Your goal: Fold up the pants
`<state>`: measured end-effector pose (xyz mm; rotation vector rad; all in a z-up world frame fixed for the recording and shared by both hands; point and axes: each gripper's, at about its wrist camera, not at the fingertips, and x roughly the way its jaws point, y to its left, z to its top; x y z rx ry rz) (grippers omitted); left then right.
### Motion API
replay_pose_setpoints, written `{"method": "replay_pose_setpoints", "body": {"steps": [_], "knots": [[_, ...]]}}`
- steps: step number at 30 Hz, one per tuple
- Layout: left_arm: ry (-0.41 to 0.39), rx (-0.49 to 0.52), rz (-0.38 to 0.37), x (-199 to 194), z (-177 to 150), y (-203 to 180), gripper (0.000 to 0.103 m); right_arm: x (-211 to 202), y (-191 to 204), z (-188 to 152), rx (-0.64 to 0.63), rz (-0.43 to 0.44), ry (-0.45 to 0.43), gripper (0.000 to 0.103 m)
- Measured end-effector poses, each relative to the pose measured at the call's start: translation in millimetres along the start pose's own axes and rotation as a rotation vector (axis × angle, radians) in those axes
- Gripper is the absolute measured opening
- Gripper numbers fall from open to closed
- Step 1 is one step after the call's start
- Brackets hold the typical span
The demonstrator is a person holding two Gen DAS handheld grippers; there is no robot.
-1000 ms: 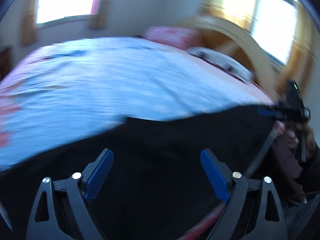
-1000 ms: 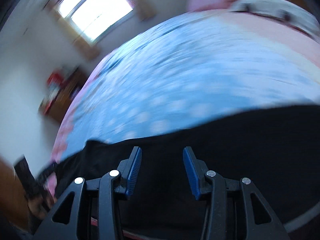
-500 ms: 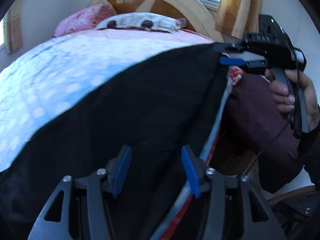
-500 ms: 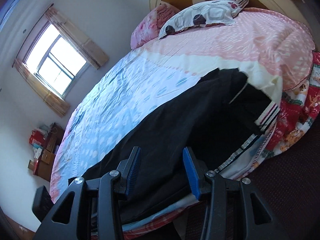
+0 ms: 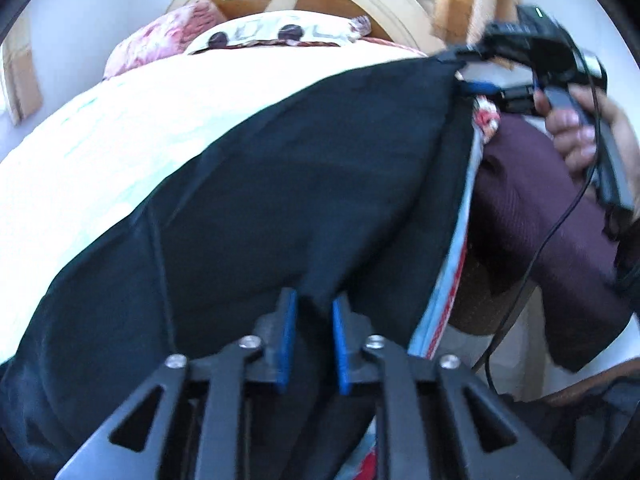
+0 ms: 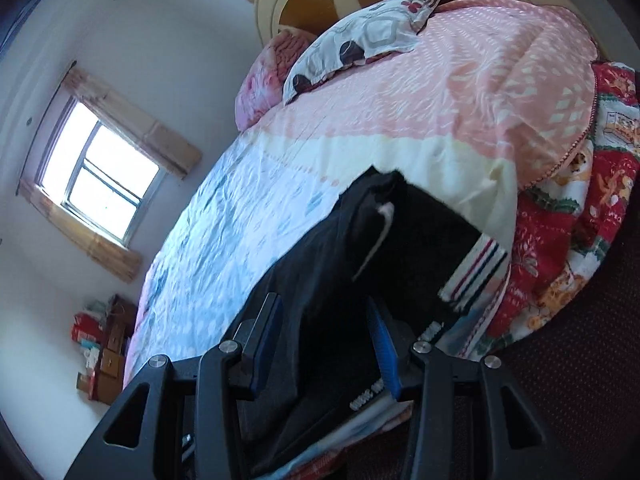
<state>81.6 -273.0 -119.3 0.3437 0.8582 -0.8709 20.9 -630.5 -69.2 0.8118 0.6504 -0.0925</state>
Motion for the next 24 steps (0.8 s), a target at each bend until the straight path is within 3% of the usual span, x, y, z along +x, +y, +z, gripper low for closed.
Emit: {"method": "replay_pose_setpoints", "body": {"steps": [9, 11, 13, 14, 15, 21, 24], "knots": [[-0.014, 0.109, 0.093, 5, -5, -22, 0.026, 13, -3, 1, 0.017, 0.021, 0.006, 0.046], [-0.012, 0.131, 0.095, 4, -6, -25, 0.010, 13, -7, 3, 0.033, 0.033, 0.004, 0.046], [-0.011, 0.150, 0.098, 2, -5, -26, 0.006, 15, -7, 7, 0.017, 0.037, 0.007, 0.043], [-0.010, 0.139, 0.084, 0, -5, -23, 0.005, 16, -5, 9, -0.005, 0.026, 0.000, 0.021], [-0.013, 0.121, 0.066, -3, -3, -19, 0.005, 17, -3, 12, -0.030, 0.006, -0.009, 0.010], [-0.105, -0.009, -0.076, -49, 6, 2, 0.005, 13, 29, 32, -0.145, 0.093, -0.038, 0.003], [-0.099, -0.022, -0.134, -58, 2, 2, 0.005, -6, 46, 30, -0.223, 0.162, -0.067, 0.003]]}}
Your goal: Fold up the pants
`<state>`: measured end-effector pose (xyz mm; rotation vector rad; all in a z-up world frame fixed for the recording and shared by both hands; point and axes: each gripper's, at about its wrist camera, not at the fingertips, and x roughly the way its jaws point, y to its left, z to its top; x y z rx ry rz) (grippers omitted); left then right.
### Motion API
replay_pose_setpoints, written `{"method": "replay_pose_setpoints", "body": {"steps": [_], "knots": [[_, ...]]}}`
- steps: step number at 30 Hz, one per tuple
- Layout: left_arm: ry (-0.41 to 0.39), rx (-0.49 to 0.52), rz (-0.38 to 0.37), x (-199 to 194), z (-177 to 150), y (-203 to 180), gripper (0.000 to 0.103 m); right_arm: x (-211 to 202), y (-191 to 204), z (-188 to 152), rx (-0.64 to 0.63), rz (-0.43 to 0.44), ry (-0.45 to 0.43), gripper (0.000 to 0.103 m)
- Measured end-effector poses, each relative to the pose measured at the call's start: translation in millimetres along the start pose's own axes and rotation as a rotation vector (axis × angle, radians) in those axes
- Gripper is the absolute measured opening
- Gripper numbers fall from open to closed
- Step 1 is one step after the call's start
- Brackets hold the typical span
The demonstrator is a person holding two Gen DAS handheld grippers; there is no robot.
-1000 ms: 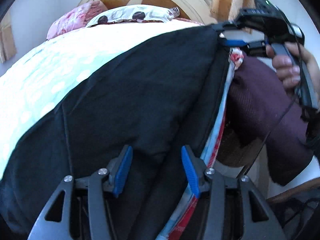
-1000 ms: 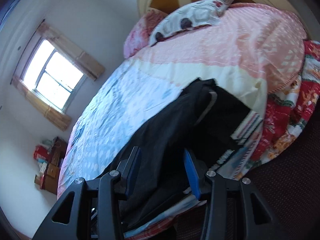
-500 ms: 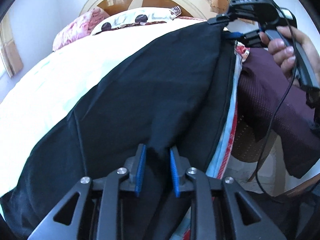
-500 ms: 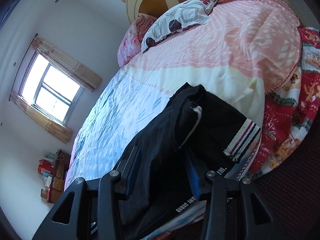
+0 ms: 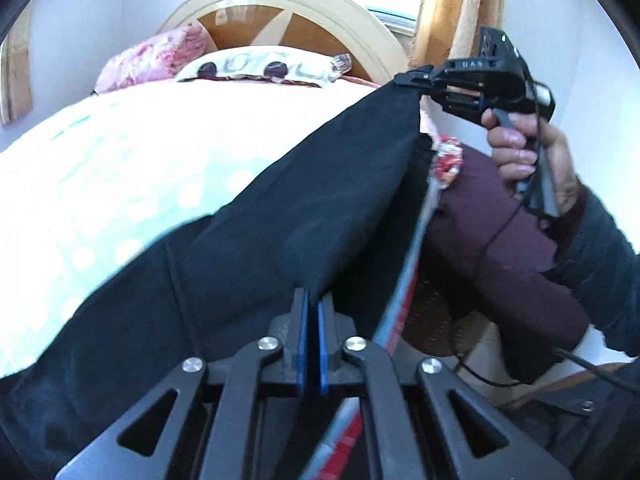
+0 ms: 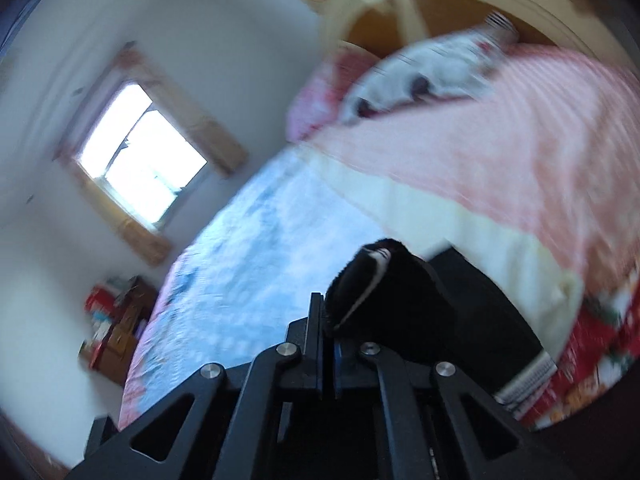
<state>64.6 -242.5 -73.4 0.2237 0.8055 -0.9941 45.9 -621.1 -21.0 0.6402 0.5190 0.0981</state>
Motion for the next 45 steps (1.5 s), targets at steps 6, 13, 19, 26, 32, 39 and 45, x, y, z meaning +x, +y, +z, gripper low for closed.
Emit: {"method": "replay_pose_setpoints", "body": {"steps": [6, 13, 19, 26, 32, 39, 45], "knots": [[0.104, 0.050, -0.058, 27, -27, -18, 0.005, -8, -49, -32, 0.104, -0.094, 0.091, 0.003], [0.091, 0.051, -0.029, 37, -40, -14, 0.014, -26, -79, -52, 0.198, -0.135, 0.103, 0.022], [0.020, 0.065, -0.025, 8, -34, -16, 0.025, -60, -66, -24, 0.081, -0.344, -0.032, 0.046], [-0.083, 0.099, 0.093, -28, -17, 8, 0.063, -35, -75, 23, 0.143, -0.198, 0.103, 0.046], [-0.038, 0.019, 0.157, -14, -2, 75, 0.063, 13, -76, 30, 0.097, -0.195, 0.240, 0.046], [0.117, 0.039, 0.097, 32, -7, 94, 0.018, 28, -53, 25, -0.046, -0.220, 0.261, 0.016], [0.070, 0.012, 0.151, 24, -3, 101, 0.010, 14, -28, 38, -0.123, -0.181, 0.156, 0.012]]}}
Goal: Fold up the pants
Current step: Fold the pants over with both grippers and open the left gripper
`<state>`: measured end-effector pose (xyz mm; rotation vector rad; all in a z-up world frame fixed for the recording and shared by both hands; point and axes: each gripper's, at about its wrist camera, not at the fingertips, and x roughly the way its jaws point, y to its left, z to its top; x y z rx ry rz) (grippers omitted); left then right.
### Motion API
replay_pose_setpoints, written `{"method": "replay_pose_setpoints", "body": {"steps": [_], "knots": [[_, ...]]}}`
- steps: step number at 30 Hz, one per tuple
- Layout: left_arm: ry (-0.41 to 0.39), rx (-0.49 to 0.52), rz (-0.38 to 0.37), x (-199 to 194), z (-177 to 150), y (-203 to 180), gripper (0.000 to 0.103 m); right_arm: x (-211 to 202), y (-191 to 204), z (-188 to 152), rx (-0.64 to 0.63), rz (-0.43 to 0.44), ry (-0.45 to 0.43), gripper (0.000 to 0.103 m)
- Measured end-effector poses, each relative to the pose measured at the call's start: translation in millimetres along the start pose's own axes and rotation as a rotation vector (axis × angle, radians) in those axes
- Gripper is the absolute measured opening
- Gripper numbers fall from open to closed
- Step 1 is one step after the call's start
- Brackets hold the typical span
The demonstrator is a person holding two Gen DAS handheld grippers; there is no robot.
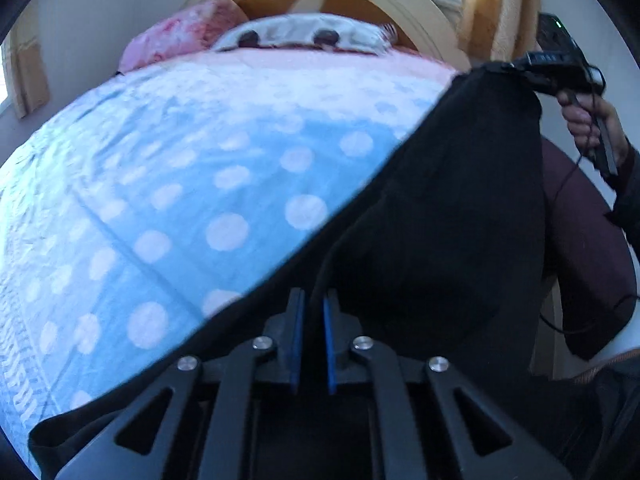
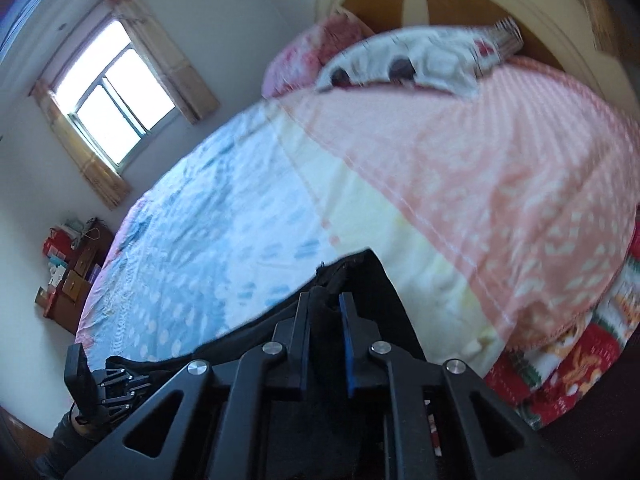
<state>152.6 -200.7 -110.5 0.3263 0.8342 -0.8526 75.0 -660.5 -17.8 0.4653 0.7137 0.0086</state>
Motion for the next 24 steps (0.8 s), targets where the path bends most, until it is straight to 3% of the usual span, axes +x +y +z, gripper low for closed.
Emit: {"method": "replay_pose_setpoints", "body": {"steps": [5, 10, 12, 14, 16, 18, 20, 22, 24], "knots": [[-0.041, -0.043, 0.062, -10, 9, 17, 0.010, -2, 6, 7, -0.023, -0.033, -0.063, 0.012], [0.007, -0.052, 0.099, 13, 0, 21, 0.010, 29, -30, -1, 0.069, -0.068, 0.018, 0.013], [-0.017, -0.062, 0.106, 7, -2, 22, 0.014, 32, -40, -6, 0.100, -0.085, 0.035, 0.020], [-0.028, -0.062, 0.117, -1, -4, 24, 0.014, 20, -43, -8, 0.101, -0.126, -0.008, 0.047], [-0.041, -0.053, 0.162, -12, -7, 22, 0.016, 7, -42, -6, 0.082, -0.192, -0.051, 0.049], [-0.070, -0.065, 0.197, -30, -13, 25, 0.029, -7, -36, -3, 0.068, -0.246, -0.090, 0.049], [-0.119, -0.099, 0.247, -53, -25, 29, 0.066, -24, -16, -3, 0.042, -0.241, -0.128, 0.049], [-0.145, -0.134, 0.296, -68, -37, 38, 0.073, -27, 11, -7, -0.008, -0.167, -0.126, 0.049], [-0.141, -0.164, 0.338, -80, -50, 49, 0.073, -8, 54, -17, -0.098, -0.059, -0.052, 0.049]]}}
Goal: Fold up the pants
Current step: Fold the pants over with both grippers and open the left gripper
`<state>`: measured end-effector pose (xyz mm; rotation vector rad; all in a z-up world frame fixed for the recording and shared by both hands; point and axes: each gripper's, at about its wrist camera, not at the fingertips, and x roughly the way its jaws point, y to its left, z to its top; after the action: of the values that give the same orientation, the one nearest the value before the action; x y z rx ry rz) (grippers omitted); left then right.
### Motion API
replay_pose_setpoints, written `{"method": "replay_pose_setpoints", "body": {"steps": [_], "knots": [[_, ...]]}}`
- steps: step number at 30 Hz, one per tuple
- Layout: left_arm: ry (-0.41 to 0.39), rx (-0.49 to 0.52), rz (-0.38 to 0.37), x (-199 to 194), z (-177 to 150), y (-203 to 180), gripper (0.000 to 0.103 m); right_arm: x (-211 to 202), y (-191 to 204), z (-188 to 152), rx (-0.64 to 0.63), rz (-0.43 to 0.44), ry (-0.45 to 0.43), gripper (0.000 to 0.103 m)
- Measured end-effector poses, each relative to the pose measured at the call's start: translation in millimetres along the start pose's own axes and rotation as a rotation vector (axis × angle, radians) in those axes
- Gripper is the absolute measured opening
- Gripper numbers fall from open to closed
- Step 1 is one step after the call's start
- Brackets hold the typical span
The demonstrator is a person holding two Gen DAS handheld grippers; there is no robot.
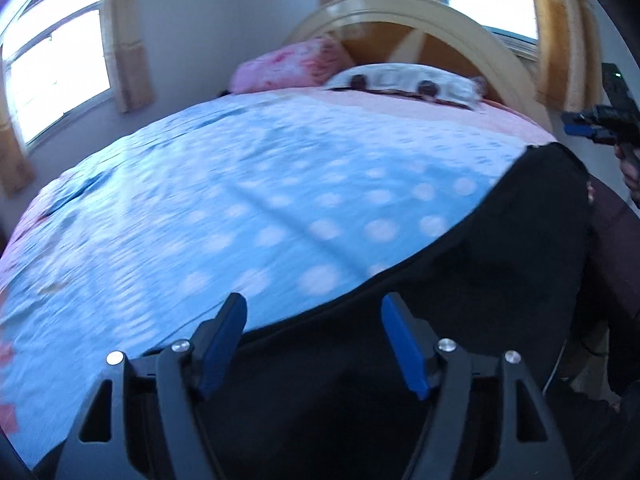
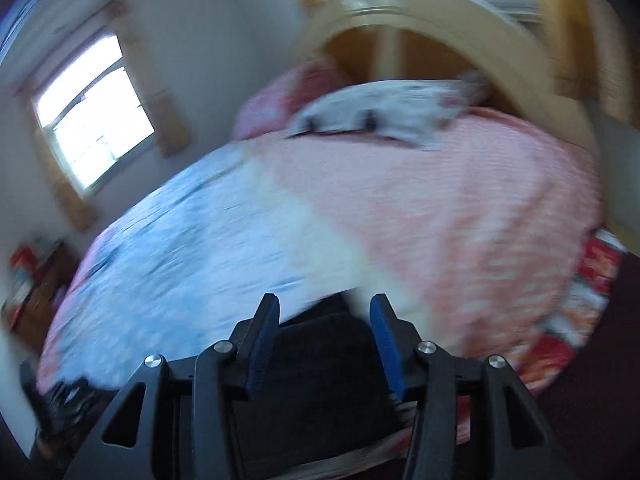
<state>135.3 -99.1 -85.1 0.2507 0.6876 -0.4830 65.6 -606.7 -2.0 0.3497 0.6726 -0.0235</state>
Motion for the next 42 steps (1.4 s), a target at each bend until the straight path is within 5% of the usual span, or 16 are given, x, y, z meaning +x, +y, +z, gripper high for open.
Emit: {"method": "replay_pose_setpoints", "body": {"steps": [8, 10, 13, 16, 22, 27, 33, 40, 42], "knots": [[0.087, -0.119, 0.088, 0, -30, 65, 0.073, 93, 187, -63, -0.365, 0.407, 0.299, 0.049], [0.122, -0.121, 0.095, 9, -34, 70, 0.073, 109, 218, -78, -0.403, 0.444, 0.338, 0.049], [0.158, -0.133, 0.162, 25, -38, 83, 0.073, 141, 256, -98, -0.458, 0.461, 0.422, 0.049], [0.190, -0.217, 0.145, 41, -37, 104, 0.077, 174, 269, -119, -0.459, 0.416, 0.519, 0.049], [0.198, -0.270, 0.177, 50, -30, 120, 0.082, 184, 262, -110, -0.411, 0.357, 0.467, 0.049], [0.116, -0.247, 0.152, 19, -23, 92, 0.082, 142, 212, -83, -0.283, 0.364, 0.373, 0.049], [0.056, -0.186, -0.020, 2, -10, 24, 0.082, 64, 107, -68, -0.075, 0.246, 0.226, 0.049], [0.102, -0.090, -0.161, 28, 6, -52, 0.082, -12, -25, -29, 0.101, -0.079, 0.012, 0.049], [0.097, -0.085, -0.174, 30, 9, -61, 0.082, -15, -51, -18, 0.134, -0.170, 0.029, 0.049]]}}
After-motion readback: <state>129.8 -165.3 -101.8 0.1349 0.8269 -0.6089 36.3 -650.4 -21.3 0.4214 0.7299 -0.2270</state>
